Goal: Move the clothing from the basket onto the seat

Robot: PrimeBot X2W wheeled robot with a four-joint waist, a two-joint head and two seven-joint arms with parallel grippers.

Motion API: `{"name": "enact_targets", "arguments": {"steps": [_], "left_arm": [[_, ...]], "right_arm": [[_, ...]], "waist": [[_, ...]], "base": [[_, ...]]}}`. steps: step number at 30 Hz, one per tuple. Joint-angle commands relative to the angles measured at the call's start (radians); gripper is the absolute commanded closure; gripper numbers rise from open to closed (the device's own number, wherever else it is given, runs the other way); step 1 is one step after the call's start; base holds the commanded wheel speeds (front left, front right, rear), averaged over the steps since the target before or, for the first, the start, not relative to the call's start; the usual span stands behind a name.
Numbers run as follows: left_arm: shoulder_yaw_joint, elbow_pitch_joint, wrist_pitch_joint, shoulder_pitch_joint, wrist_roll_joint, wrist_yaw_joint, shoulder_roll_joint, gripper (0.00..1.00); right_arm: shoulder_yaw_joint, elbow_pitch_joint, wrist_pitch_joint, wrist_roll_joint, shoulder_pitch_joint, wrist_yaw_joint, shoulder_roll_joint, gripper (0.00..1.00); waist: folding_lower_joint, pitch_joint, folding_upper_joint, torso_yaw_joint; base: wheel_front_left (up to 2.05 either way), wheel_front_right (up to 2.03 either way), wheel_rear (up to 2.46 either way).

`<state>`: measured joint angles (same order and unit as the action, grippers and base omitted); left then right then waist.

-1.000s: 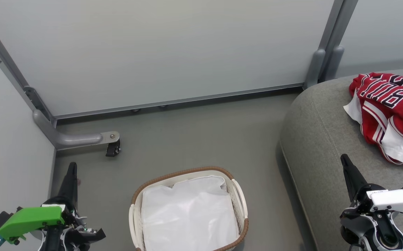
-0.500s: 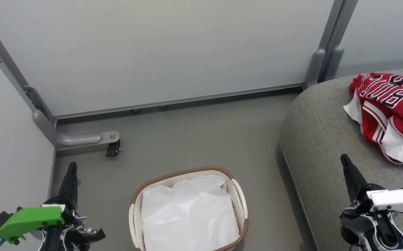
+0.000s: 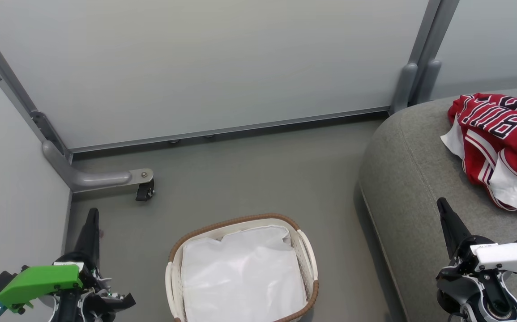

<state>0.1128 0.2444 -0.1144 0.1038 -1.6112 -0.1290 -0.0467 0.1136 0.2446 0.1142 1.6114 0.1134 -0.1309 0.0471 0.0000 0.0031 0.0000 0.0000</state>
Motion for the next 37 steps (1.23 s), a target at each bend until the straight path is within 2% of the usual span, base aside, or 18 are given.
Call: {"name": "enact_targets", "arguments": {"steps": [1, 37], "left_arm": [[0.002, -0.002, -0.003, 0.01, -0.003, -0.003, -0.007, 1.0], [0.002, -0.002, -0.003, 0.01, -0.003, -0.003, -0.007, 1.0]], "right_arm": [[0.002, -0.002, 0.003, 0.003, -0.011, 0.0, 0.006, 1.0], [0.002, -0.002, 0.003, 0.003, -0.011, 0.0, 0.006, 1.0]], "waist": [[0.0, 0.0, 0.0, 0.0], [0.0, 0.0, 0.0, 0.0]], "base": [[0.0, 0.0, 0.0], [0.0, 0.0, 0.0]]}}
